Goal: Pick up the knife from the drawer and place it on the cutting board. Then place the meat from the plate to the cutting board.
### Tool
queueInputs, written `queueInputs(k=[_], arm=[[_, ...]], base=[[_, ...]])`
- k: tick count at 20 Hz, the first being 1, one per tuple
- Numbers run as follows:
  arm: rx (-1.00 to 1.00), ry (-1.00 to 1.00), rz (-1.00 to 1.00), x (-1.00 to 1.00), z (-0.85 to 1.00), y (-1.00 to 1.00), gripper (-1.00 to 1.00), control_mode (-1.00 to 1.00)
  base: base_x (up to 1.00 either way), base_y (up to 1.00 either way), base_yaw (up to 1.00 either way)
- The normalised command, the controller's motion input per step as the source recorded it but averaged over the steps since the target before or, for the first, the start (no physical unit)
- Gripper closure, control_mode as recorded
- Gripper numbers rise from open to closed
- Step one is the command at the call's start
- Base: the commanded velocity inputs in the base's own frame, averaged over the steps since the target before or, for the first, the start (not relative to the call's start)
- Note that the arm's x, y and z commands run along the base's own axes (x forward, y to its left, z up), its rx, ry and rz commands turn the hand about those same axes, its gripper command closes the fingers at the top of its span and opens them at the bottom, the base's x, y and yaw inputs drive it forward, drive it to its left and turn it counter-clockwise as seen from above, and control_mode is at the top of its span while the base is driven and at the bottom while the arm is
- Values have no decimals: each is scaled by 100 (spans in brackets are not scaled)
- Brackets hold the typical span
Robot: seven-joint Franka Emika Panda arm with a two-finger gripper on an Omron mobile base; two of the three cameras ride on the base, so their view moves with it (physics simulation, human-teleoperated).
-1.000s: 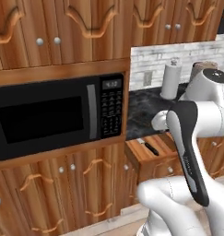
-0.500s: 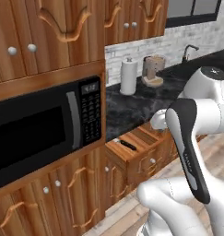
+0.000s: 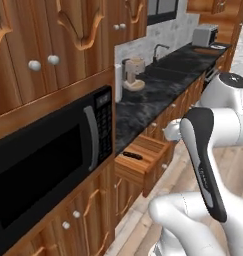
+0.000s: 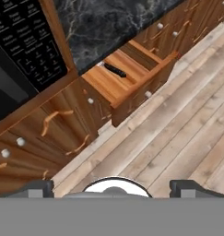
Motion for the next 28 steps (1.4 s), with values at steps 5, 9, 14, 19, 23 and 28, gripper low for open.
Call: queueInputs(k=[5, 9, 14, 19, 23, 28], arm=[[0, 0, 0, 0, 0, 0, -100, 100], [0, 0, 0, 0, 0, 0, -100, 100], [0, 0, 0, 0, 0, 0, -100, 100], [0, 0, 0, 0, 0, 0, -100, 100], [0, 0, 0, 0, 0, 0, -100, 100], [0, 2, -15, 0, -46, 3, -100, -100]], base=[[72, 5, 0], [34, -19, -6], [31, -2, -34], [19, -3, -36], [3, 11, -27], [0, 8, -4]])
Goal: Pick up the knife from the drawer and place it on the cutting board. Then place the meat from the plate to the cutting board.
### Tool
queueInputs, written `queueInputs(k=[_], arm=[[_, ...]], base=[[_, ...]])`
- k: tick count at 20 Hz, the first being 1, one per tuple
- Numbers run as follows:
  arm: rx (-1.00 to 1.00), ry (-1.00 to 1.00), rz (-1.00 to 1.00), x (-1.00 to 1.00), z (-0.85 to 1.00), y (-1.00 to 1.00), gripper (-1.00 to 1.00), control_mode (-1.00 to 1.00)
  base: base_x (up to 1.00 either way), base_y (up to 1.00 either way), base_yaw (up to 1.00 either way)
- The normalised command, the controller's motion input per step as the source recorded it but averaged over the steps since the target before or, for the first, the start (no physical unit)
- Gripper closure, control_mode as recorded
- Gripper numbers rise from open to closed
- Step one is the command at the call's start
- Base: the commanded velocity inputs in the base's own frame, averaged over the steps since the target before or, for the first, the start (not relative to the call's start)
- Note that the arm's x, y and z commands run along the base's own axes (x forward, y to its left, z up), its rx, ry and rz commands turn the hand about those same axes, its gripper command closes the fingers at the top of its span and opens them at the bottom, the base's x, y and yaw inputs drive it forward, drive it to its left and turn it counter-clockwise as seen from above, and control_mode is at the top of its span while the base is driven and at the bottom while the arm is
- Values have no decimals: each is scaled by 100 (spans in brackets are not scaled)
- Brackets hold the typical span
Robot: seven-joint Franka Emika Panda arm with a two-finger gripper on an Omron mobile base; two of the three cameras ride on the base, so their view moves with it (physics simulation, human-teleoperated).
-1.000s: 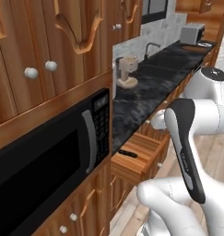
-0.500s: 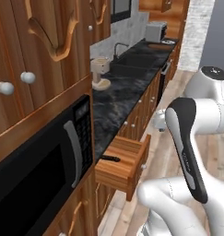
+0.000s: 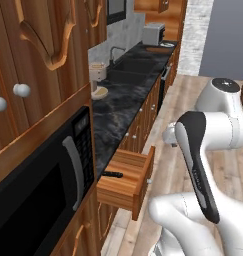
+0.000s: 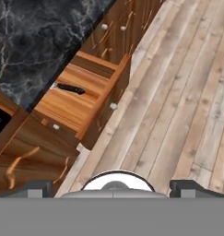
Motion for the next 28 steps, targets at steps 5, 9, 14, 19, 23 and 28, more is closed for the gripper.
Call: queueInputs(k=[5, 9, 14, 19, 23, 28], arm=[[0, 6, -11, 3, -57, 0, -100, -100], [1, 5, -3, 11, -49, -6, -100, -100], [8, 0, 0, 23, -47, -6, -100, -100], [0, 7, -3, 43, -59, 0, -100, -100], [0, 7, -2, 41, -34, 0, -100, -100], [3, 4, 0, 47, -31, 0, -100, -100]], base=[[0, 0, 0], [0, 0, 0], [0, 0, 0], [0, 0, 0], [0, 0, 0], [0, 0, 0]])
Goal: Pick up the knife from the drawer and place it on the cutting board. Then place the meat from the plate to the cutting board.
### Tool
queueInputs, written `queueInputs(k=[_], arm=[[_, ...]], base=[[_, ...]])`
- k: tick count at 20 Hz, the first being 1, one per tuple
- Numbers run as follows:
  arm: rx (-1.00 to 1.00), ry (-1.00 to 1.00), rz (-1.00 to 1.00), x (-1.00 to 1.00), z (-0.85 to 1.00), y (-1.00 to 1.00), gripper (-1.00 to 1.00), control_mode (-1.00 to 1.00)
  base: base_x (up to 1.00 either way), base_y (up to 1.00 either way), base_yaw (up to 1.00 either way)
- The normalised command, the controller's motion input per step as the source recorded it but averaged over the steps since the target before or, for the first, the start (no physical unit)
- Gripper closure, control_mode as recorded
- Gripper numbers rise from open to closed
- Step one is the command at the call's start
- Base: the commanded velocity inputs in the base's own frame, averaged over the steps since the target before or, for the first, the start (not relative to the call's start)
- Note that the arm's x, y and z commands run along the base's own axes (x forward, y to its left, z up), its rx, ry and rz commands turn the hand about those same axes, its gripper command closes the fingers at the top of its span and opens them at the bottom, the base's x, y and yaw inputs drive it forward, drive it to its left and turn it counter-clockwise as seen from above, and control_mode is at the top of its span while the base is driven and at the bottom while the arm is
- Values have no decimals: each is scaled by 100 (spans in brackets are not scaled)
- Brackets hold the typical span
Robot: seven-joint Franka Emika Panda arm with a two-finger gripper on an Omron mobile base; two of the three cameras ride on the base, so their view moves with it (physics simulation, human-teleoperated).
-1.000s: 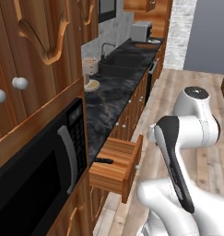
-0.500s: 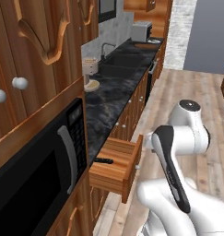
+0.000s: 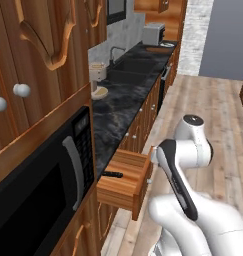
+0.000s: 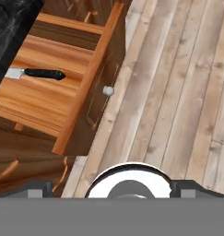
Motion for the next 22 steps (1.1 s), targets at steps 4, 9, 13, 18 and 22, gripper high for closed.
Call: queueInputs(k=[4, 9, 13, 18, 22], arm=[[0, 2, 0, 46, -28, 0, -100, -100], [0, 4, 0, 58, -48, 0, -100, -100], [0, 3, -2, 68, -49, 0, -100, -100], [1, 4, -1, 51, -24, 1, -100, -100], [4, 10, 0, 47, -43, 0, -100, -100]], base=[[0, 0, 0], [0, 0, 0], [0, 0, 0], [0, 0, 0], [0, 0, 0]])
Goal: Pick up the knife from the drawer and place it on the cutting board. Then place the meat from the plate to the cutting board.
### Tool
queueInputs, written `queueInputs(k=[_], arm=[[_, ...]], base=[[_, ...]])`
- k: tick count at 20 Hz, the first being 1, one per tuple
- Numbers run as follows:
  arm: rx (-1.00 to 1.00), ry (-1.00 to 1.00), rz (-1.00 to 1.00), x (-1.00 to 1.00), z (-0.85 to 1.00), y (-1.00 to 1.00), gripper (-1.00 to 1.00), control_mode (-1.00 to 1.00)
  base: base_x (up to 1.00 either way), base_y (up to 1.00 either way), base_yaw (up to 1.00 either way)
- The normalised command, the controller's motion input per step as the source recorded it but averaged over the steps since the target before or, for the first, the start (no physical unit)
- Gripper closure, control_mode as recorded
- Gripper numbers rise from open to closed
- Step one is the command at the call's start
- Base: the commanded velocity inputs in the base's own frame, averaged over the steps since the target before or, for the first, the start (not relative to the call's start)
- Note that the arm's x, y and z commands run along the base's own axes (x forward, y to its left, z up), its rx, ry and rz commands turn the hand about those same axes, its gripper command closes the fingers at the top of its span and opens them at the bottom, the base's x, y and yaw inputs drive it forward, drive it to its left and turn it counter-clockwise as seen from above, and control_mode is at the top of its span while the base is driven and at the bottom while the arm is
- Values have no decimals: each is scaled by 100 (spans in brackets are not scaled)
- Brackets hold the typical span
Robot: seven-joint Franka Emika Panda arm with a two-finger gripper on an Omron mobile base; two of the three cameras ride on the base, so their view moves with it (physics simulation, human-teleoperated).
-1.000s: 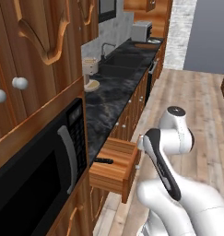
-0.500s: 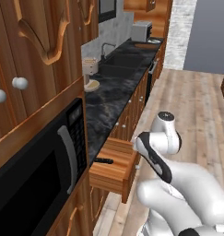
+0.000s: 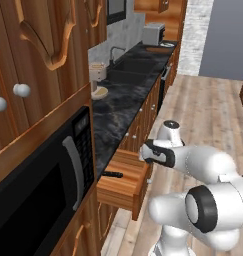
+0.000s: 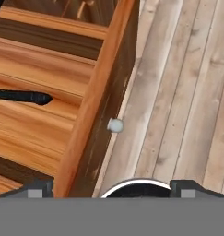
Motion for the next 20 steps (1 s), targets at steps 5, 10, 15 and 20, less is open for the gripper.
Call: queueInputs(k=[5, 10, 15, 20], arm=[[1, 6, 0, 55, -46, 2, -100, -100], [0, 1, 0, 56, -39, 8, -100, -100], [0, 2, 0, 44, -37, 0, -100, -100], [3, 1, 0, 17, -43, 0, -100, -100]], base=[[0, 0, 0], [0, 0, 0], [0, 0, 0], [0, 0, 0]])
